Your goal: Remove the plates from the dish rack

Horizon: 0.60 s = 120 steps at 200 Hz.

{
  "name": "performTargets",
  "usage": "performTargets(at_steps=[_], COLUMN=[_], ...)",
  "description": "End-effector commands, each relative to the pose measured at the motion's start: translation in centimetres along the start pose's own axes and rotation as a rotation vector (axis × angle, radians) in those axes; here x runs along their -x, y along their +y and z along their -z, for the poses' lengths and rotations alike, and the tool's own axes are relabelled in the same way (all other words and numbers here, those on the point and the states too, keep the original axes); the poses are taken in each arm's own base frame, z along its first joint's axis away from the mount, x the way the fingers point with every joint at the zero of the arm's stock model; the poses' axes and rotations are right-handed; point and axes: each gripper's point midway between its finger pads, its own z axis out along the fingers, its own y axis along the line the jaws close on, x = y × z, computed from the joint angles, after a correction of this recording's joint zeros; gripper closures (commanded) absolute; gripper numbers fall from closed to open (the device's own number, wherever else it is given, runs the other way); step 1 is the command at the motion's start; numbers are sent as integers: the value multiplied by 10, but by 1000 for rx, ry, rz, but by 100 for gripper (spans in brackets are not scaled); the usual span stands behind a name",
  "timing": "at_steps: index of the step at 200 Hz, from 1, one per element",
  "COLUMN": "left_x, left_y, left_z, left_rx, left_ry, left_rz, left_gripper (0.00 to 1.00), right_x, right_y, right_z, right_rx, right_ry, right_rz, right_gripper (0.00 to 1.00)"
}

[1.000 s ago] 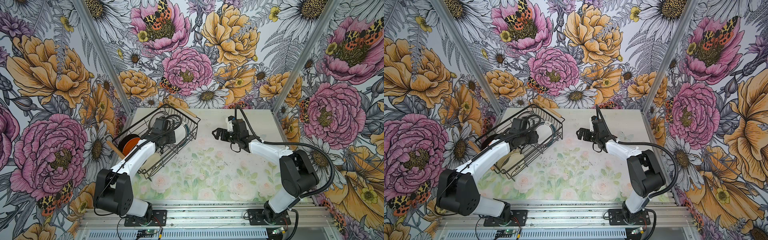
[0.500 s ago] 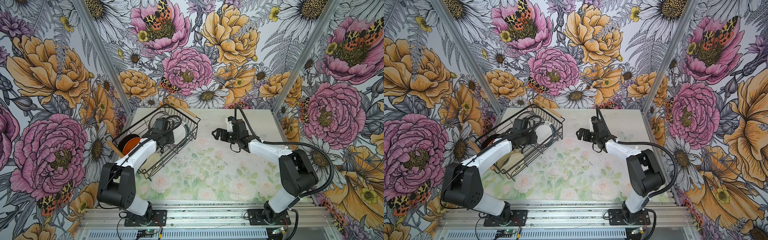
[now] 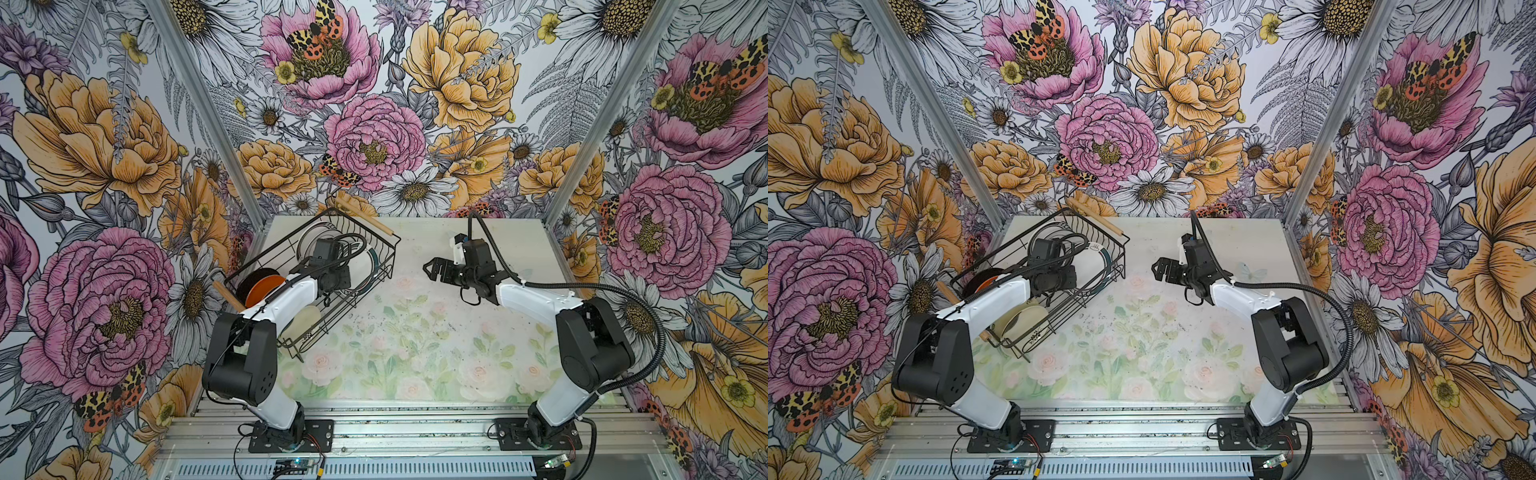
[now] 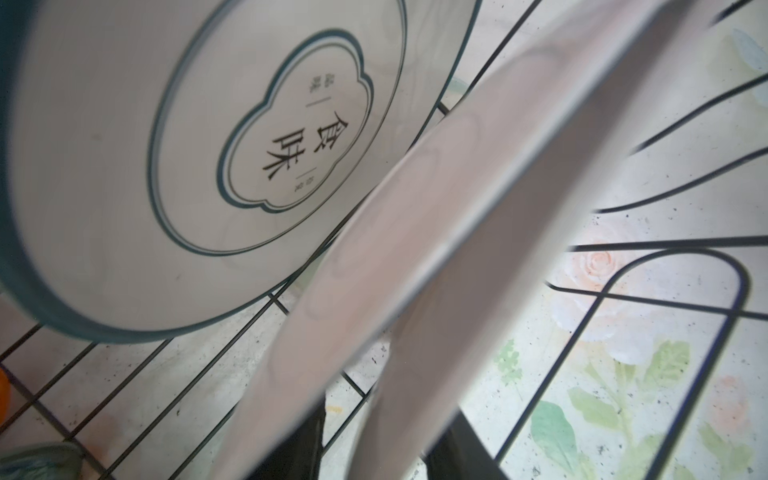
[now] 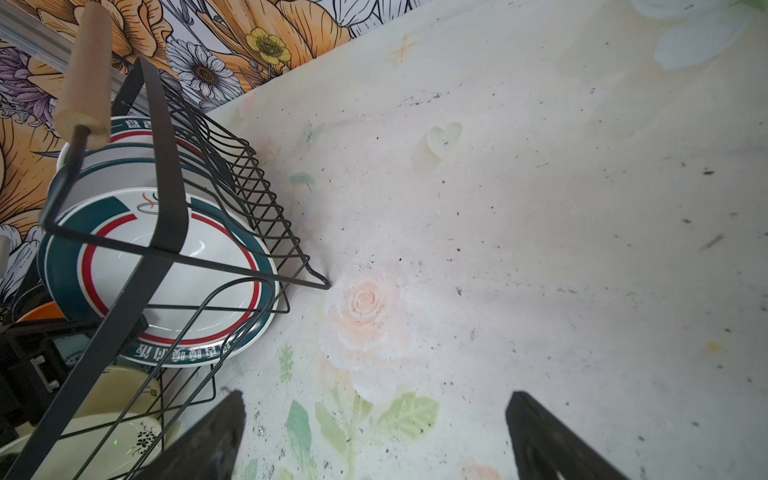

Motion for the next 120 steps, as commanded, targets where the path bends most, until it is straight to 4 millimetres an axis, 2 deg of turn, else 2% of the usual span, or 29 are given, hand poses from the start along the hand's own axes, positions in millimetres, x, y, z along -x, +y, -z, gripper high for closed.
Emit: performTargets(at_steps=[1, 67, 120], left_x=[21, 18, 20], left_y=[-11, -15, -15], left_z=[4, -7, -8], left_rx=[-38, -49, -50], left_ry=[-66, -54, -60], left_rz=[-16, -25, -29], left_gripper=[62, 69, 75], right_x=[12, 14, 11], right_y=[5, 7, 4], right_z=[-3, -4, -3], right_rx=[13, 15, 5], right_ry=[-17, -12, -4], right_rz=[-1, 3, 1], right_gripper=[1, 1, 1])
